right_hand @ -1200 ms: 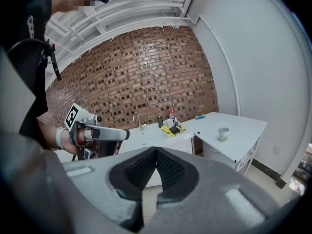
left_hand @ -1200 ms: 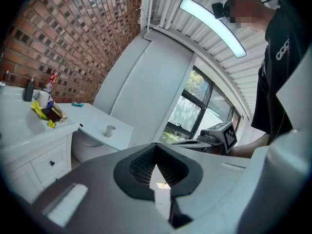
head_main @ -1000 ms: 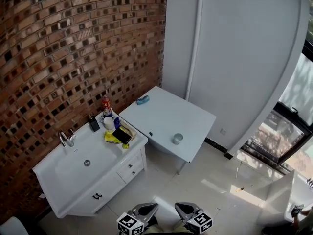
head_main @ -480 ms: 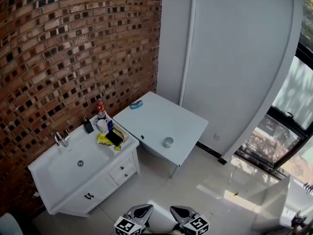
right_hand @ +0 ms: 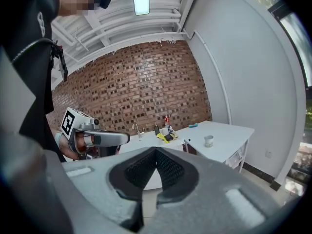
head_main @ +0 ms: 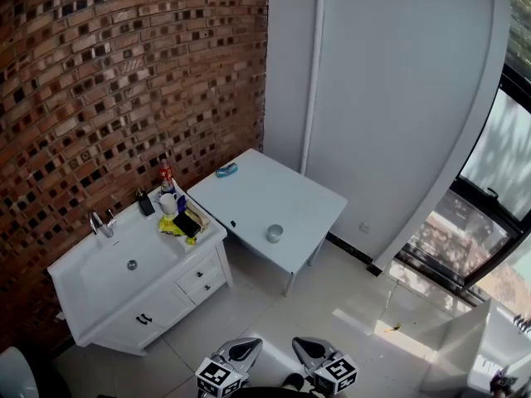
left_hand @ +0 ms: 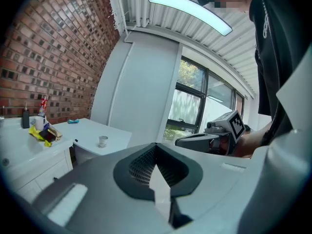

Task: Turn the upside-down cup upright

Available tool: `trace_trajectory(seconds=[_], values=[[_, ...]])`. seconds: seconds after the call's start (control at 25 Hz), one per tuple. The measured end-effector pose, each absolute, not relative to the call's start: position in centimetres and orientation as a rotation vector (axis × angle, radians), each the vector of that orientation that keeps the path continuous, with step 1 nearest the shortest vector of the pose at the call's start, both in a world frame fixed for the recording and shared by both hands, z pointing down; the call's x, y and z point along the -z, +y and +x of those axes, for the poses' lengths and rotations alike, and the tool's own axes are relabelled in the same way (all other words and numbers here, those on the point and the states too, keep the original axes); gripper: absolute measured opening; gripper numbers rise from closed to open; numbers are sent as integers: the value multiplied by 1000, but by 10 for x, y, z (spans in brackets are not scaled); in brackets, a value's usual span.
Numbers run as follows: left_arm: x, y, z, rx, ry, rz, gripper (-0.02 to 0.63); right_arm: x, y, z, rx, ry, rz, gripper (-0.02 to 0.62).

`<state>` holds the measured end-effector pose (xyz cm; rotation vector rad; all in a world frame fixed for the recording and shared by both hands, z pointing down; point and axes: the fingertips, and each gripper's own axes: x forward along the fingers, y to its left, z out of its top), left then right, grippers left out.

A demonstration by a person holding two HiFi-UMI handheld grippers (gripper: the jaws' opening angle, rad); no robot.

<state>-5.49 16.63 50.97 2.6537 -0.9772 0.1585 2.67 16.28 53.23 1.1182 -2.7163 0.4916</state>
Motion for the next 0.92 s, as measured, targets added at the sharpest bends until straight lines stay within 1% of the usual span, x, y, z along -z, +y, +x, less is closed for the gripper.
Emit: trace_trajectory(seconds=[0.2,0.36,0.72,0.92], values=[[-514,177,-31,-178,-931,2654,14,-528,161,44,-469,-2737,1111,-8],[-509,173,-26,-187,-951,2671,14,-522,156,50,-434,-2750,1109,-8],[-509,165,-37,-187,-1000,2674,14,-519,155,32,-247,-2722,1032,-8],[-512,162,-43,-169,-1016,2673,14,-517,152,23,-209,-2724,1009,-8]])
